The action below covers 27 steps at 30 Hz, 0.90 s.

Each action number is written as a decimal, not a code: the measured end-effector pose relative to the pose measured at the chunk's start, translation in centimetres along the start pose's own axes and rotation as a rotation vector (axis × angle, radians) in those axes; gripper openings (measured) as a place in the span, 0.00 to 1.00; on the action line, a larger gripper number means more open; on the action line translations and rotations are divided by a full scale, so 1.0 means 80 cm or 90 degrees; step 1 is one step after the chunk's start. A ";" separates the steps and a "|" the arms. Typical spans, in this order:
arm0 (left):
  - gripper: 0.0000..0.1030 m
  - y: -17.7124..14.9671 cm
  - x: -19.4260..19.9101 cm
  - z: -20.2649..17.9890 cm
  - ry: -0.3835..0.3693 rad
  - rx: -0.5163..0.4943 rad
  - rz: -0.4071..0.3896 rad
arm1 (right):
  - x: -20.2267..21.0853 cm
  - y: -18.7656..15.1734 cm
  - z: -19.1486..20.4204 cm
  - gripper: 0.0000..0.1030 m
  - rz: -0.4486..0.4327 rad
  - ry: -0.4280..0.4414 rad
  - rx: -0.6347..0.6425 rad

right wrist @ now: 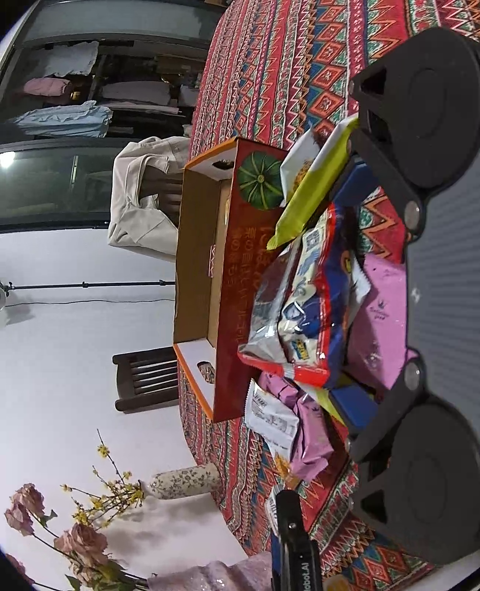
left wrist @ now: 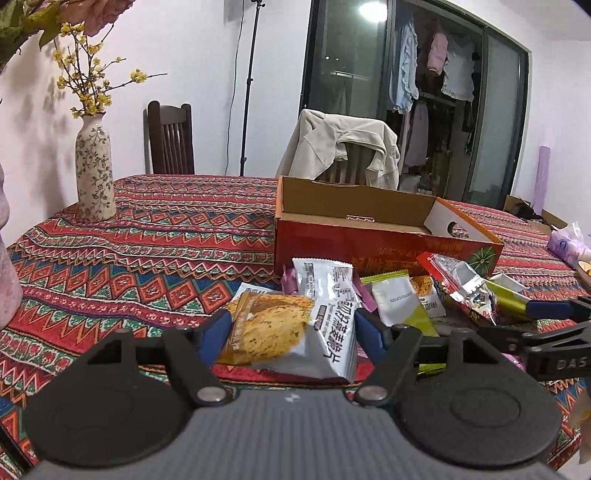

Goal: Organize snacks
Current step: 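Grasp the red-and-blue chip bag with right gripper while left gripper grasps a cookie packet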

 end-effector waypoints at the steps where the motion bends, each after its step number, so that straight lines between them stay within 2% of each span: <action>1: 0.71 0.000 -0.001 0.000 -0.001 0.001 0.001 | -0.004 0.000 0.002 1.00 0.001 -0.001 0.004; 7: 0.71 -0.002 -0.005 0.006 0.002 0.008 0.004 | -0.038 0.000 0.018 0.98 0.002 -0.060 0.084; 11: 0.71 -0.001 -0.005 0.009 0.004 0.013 0.003 | -0.047 0.018 0.019 0.96 -0.029 -0.077 0.114; 13: 0.71 0.000 -0.006 0.009 0.003 0.014 0.003 | -0.052 0.024 0.021 0.92 -0.031 -0.072 0.127; 16: 0.71 0.002 -0.010 0.010 0.002 0.018 0.005 | -0.058 0.030 0.028 0.78 -0.048 -0.058 0.162; 18: 0.71 0.003 -0.011 0.010 0.001 0.018 0.005 | -0.063 0.034 0.032 0.64 -0.047 -0.051 0.176; 22: 0.71 0.007 -0.011 0.009 0.001 0.016 0.001 | -0.071 0.030 0.030 0.60 -0.037 -0.076 0.197; 23: 0.71 0.008 -0.011 0.009 0.001 0.016 -0.001 | -0.069 0.031 0.027 0.51 -0.040 -0.080 0.196; 27: 0.71 0.014 -0.012 0.006 0.001 0.013 -0.006 | -0.052 0.046 0.009 0.34 -0.065 -0.071 0.154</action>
Point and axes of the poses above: each gripper's, at about its wrist camera, not at the fingertips, and x roughly against the way its jaws point, z to its left, y to its top, the point moved 6 cm from there along -x, roughly the way its jaws point, and after that the axes turned 2 degrees about -z, right-handed, at the moved point
